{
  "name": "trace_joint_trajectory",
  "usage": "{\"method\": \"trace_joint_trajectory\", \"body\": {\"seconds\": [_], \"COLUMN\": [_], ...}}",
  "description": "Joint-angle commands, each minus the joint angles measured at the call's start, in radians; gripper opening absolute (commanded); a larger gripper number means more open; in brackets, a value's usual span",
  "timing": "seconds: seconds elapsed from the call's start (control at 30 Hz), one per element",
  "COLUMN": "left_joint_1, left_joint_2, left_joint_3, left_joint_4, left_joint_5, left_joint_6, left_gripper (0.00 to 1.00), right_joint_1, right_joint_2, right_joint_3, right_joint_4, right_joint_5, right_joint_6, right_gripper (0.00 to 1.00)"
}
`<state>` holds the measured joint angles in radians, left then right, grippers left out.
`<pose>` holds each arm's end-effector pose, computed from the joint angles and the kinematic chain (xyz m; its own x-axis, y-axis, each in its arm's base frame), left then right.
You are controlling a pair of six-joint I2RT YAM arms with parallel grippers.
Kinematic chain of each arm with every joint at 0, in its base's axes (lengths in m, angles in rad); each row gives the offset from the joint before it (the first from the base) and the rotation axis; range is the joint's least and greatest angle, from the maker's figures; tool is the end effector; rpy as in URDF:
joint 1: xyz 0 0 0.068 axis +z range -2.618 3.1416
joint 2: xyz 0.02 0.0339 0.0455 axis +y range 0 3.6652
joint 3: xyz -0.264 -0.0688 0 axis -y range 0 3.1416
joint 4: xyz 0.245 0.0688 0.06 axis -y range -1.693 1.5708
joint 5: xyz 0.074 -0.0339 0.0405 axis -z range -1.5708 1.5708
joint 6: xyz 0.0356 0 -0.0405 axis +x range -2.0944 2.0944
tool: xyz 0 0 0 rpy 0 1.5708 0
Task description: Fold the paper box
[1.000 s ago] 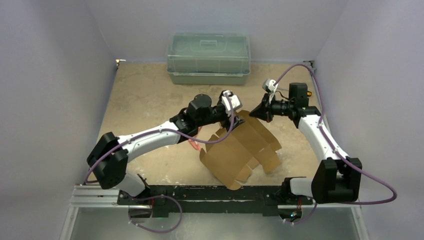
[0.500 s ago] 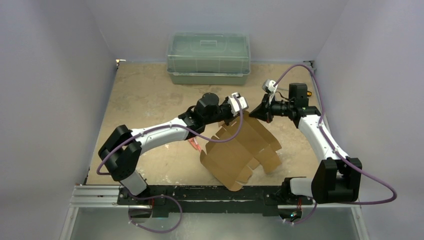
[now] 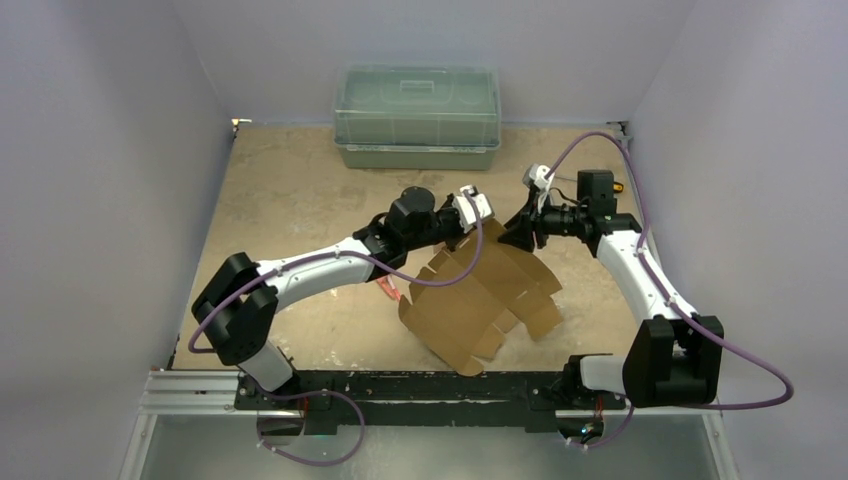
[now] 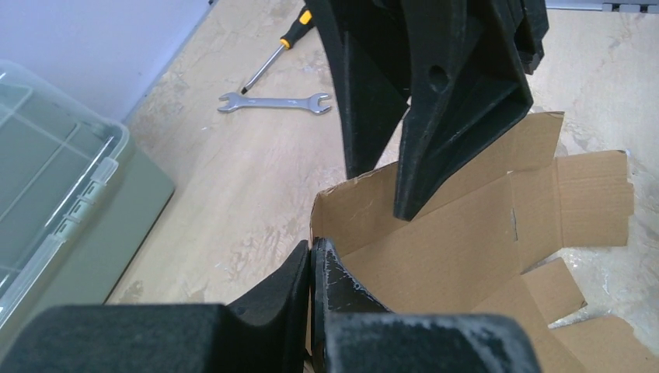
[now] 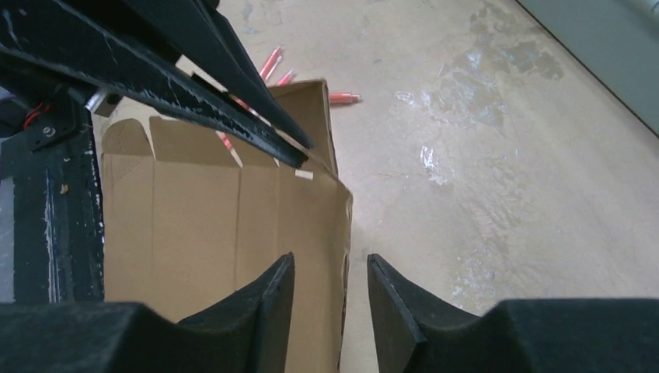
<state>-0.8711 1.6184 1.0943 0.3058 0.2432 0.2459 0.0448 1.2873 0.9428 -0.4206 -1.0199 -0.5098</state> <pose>0.2386 -0.2968 0.2830 0.0823 0.2691 -0.9596 0.9010 0.3915 0.1871 0.2622 0.0421 0.2765 -0.2929 -0.2688 -0.9176 -0.8940 0.4173 0.1631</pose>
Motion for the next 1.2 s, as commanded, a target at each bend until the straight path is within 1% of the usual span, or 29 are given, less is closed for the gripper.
{"method": "trace_joint_trajectory", "body": {"seconds": [0.0, 0.1, 0.23, 0.27, 0.3, 0.33, 0.4, 0.47, 0.53, 0.57, 0.6, 0.67, 0.7, 0.77, 0.83, 1.03, 1.17], "left_joint_1": [0.012, 0.015, 0.018, 0.021, 0.030, 0.045, 0.107, 0.195, 0.268, 0.289, 0.301, 0.305, 0.305, 0.303, 0.296, 0.238, 0.216], "left_joint_2": [-0.063, -0.074, -0.082, -0.085, -0.091, -0.101, -0.131, -0.161, -0.191, -0.201, -0.206, -0.199, -0.189, -0.160, -0.124, -0.025, 0.020], "left_joint_3": [-0.015, -0.022, -0.023, -0.023, -0.023, -0.024, -0.025, -0.030, -0.034, -0.026, -0.013, 0.019, 0.030, 0.045, 0.062, 0.118, 0.134], "left_joint_4": [0.031, 0.035, 0.042, 0.042, 0.040, 0.037, 0.042, 0.086, 0.106, 0.088, 0.048, -0.048, -0.071, -0.086, -0.089, -0.136, -0.169], "left_joint_5": [-0.027, -0.026, -0.016, -0.008, 0.004, 0.033, 0.160, 0.302, 0.377, 0.382, 0.375, 0.332, 0.322, 0.336, 0.360, 0.379, 0.396], "left_joint_6": [-0.005, -0.013, -0.034, -0.053, -0.079, -0.112, -0.216, -0.366, -0.458, -0.472, -0.461, -0.399, -0.381, -0.364, -0.363, -0.289, -0.267], "left_gripper": [0.00, 0.00, 0.00, 0.00, 0.04, 0.11, 0.28, 0.44, 0.54, 0.58, 0.59, 0.59, 0.57, 0.52, 0.50, 0.50, 0.50], "right_joint_1": [0.001, 0.001, 0.001, 0.001, 0.001, 0.000, 0.002, 0.001, 0.001, 0.001, 0.001, 0.001, 0.001, 0.001, 0.001, 0.001, 0.001], "right_joint_2": [0.003, 0.012, 0.017, 0.015, 0.012, 0.003, -0.014, -0.029, -0.035, -0.037, -0.038, -0.039, -0.040, -0.039, -0.039, -0.039, -0.043], "right_joint_3": [0.010, 0.013, 0.021, 0.028, 0.034, 0.037, 0.039, 0.040, 0.051, 0.055, 0.059, 0.060, 0.060, 0.060, 0.061, 0.062, 0.062], "right_joint_4": [-0.064, -0.067, -0.085, -0.099, -0.109, -0.119, -0.141, -0.163, -0.214, -0.231, -0.245, -0.254, -0.254, -0.254, -0.256, -0.260, -0.261], "right_joint_5": [0.027, 0.035, 0.023, 0.015, 0.007, -0.002, -0.015, -0.015, -0.031, -0.051, -0.061, -0.068, -0.067, -0.067, -0.070, -0.079, -0.083], "right_joint_6": [-0.086, -0.094, -0.115, -0.129, -0.138, -0.150, -0.187, -0.225, -0.290, -0.310, -0.327, -0.337, -0.337, -0.337, -0.337, -0.334, -0.334], "right_gripper": [0.38, 0.25, 0.00, 0.00, 0.00, 0.00, 0.00, 0.00, 0.00, 0.00, 0.00, 0.00, 0.00, 0.00, 0.00, 0.00, 0.00]}}
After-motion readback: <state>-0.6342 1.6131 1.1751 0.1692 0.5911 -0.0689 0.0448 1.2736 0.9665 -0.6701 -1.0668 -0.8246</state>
